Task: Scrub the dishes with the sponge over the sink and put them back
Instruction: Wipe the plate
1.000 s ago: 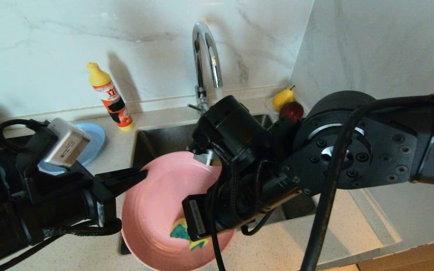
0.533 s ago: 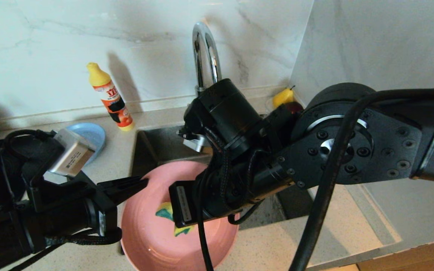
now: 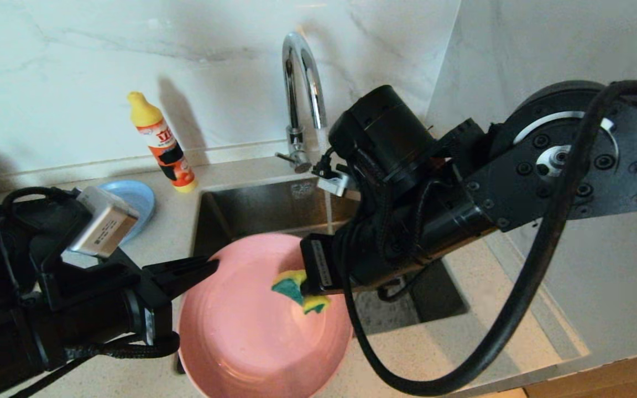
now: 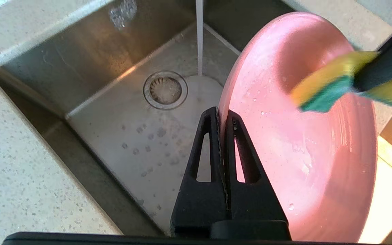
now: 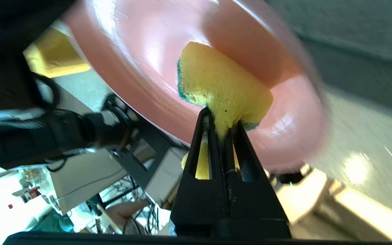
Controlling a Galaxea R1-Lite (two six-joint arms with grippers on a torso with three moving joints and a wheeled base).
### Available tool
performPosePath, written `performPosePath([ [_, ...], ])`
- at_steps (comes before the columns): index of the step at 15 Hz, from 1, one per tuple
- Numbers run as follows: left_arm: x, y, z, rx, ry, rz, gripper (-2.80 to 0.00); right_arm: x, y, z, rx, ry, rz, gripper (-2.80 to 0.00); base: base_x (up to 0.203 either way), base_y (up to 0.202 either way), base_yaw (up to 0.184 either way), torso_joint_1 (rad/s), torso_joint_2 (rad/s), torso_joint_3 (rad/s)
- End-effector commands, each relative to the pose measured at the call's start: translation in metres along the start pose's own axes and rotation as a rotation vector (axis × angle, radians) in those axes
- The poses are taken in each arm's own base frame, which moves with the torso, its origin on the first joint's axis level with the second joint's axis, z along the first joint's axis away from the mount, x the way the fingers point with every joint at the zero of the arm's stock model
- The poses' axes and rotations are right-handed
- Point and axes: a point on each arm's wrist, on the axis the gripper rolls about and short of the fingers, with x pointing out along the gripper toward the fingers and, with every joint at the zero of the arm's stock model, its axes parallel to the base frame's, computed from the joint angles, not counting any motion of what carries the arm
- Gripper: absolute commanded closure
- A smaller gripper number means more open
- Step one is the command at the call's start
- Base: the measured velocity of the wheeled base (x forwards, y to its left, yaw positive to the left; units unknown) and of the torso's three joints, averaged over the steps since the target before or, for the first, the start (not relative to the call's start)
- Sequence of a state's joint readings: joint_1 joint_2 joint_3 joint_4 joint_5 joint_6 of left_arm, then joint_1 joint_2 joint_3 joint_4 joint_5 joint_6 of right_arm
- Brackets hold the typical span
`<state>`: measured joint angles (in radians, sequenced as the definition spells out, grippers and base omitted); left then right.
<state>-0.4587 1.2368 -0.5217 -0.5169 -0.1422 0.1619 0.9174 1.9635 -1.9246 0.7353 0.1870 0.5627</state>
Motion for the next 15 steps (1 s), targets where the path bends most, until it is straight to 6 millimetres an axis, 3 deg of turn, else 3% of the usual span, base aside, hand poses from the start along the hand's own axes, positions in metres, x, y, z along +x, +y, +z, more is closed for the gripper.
performPosePath([
  [1, -0.001, 0.001, 0.005, 0.002, -0.021, 0.004, 0.0, -0.016, -0.005, -0.001, 0.015, -0.002, -0.012, 0.0, 0.0, 0.0, 0.0, 0.0, 0.0, 0.0],
  [5, 0.002, 0.003, 0.012, -0.009, -0.04, 0.013, 0.0, -0.005, -0.008, -0.017, 0.014, 0.069, -0.038, 0.0, 0.0, 0.0, 0.0, 0.0, 0.0, 0.0],
  [11, 0.008, 0.004, 0.013, -0.024, -0.032, 0.023, 0.0, 0.033, 0.014, -0.028, -0.037, 0.137, -0.017, 0.0, 0.0, 0.0, 0.0, 0.0, 0.0, 0.0],
  [15, 0.007, 0.002, 0.006, -0.027, -0.008, 0.016, 0.0, 0.018, 0.031, -0.019, -0.067, 0.05, 0.061, 0.0, 0.0, 0.0, 0.0, 0.0, 0.0, 0.0],
])
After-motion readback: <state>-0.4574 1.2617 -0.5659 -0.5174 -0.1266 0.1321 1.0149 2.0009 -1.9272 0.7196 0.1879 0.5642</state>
